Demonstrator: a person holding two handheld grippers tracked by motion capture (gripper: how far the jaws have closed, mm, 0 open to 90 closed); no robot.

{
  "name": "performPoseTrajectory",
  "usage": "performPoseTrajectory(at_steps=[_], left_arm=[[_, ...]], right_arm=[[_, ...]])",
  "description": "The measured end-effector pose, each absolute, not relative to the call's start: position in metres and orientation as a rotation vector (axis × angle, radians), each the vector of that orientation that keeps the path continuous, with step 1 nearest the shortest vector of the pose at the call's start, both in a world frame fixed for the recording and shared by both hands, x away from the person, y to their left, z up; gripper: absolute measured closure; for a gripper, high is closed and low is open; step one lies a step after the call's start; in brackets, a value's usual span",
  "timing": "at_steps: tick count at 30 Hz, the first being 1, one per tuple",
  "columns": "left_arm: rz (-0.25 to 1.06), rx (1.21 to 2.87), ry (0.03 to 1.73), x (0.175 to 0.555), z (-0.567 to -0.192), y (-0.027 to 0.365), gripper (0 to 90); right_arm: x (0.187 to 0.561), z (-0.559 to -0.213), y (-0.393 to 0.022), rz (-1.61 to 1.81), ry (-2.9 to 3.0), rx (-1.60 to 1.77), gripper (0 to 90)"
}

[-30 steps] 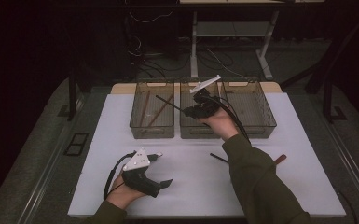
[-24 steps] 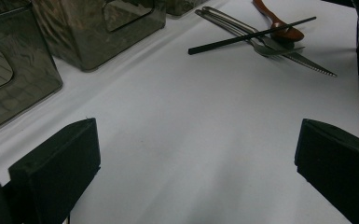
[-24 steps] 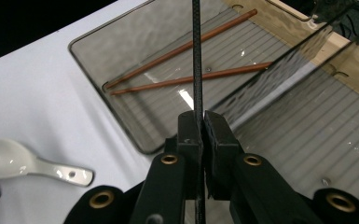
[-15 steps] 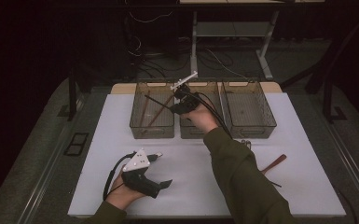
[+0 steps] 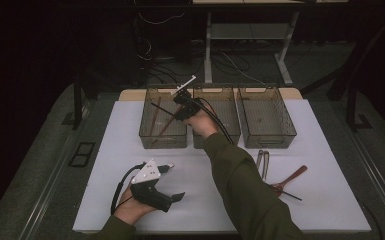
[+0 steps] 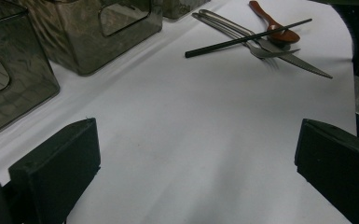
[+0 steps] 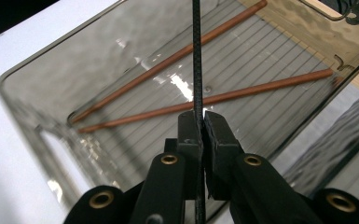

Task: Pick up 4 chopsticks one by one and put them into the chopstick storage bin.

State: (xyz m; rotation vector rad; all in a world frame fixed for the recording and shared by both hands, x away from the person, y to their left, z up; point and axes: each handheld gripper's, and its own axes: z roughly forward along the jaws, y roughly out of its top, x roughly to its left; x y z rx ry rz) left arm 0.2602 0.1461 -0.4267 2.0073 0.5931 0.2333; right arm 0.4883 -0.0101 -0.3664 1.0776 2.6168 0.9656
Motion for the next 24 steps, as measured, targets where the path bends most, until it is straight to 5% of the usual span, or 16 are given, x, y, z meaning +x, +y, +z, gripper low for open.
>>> performPoseTrajectory(at_steps=[14,24], left_arm=[[0.23,1.996,0.594,0.26,-0.426,0.149,0.0],[0.232,1.995,0.586,0.26,-0.426,0.148,0.0]], right_arm=[[0.512,-0.373,0.014,0.878,2.59,1.166,84.4],[0.506,-0.363,0.013,0.966,2.558,1.137,58.8]])
